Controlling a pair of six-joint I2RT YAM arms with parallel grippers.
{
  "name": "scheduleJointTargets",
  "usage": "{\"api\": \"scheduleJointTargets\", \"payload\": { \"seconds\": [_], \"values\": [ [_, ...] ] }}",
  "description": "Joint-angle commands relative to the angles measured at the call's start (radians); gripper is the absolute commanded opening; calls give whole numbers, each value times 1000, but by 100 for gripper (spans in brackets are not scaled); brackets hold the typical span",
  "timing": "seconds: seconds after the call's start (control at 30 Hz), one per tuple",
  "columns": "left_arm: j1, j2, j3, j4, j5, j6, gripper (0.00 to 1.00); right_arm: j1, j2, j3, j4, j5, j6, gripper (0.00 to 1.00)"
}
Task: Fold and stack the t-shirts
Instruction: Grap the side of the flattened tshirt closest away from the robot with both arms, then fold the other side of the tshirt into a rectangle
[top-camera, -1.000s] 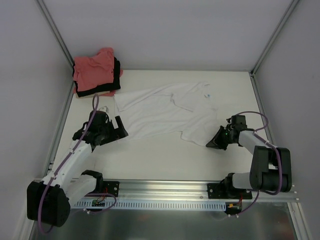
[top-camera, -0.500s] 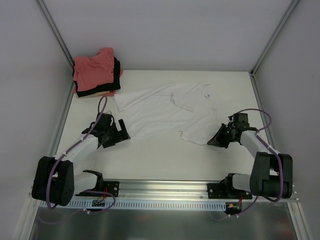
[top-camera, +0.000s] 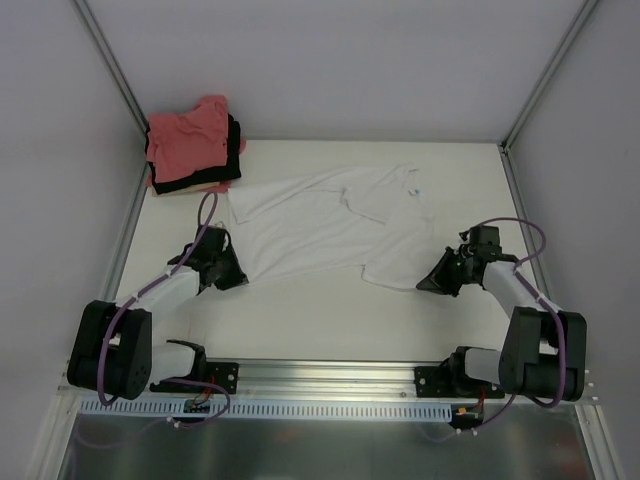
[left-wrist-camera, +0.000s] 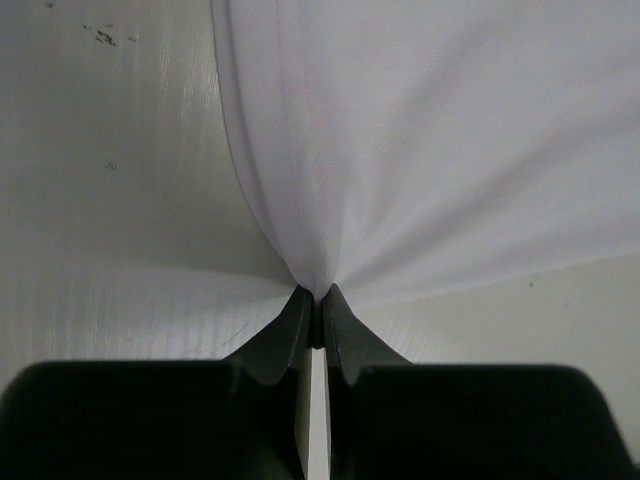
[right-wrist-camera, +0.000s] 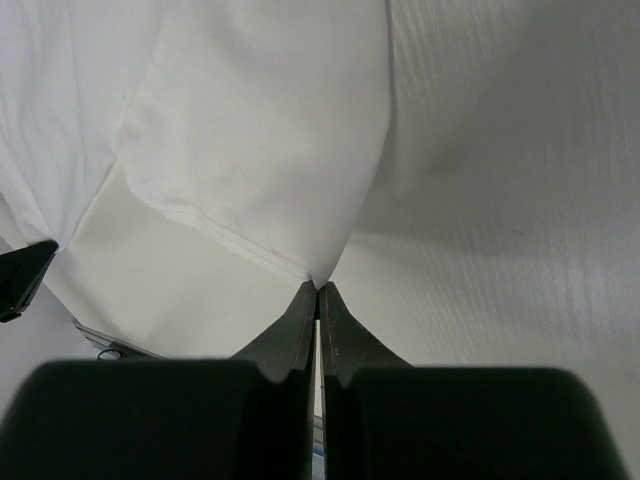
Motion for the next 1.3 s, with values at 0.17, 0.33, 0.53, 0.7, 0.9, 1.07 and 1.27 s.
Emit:
{"api": "scheduleJointTargets", "payload": {
  "seconds": [0.17, 0.33, 0.53, 0.7, 0.9, 1.07, 1.27],
  "values": [
    [-9, -72, 16, -60, -6, 16, 0, -11, -51, 46, -43, -33, -25, 1],
    [-8, -161, 54, -131, -38, 25, 0, -11, -70, 98, -65, -48, -18, 1],
    [-8, -105, 185, -180, -66, 47, 0, -13, 37, 297, -88, -85, 3, 1],
    [1, 9, 290, -175, -70, 59, 0, -13, 183, 519, -111, -119, 37, 0],
    [40, 173, 415, -163, -61, 79, 0, -10, 419, 745, -39, -182, 145, 1],
    [72, 284, 517, -157, -56, 99, 0, 1, 620, 894, -13, -205, 189, 1],
    [124, 444, 637, -169, -44, 116, 0, 16, 852, 1121, -2, -229, 238, 1]
  ]
}}
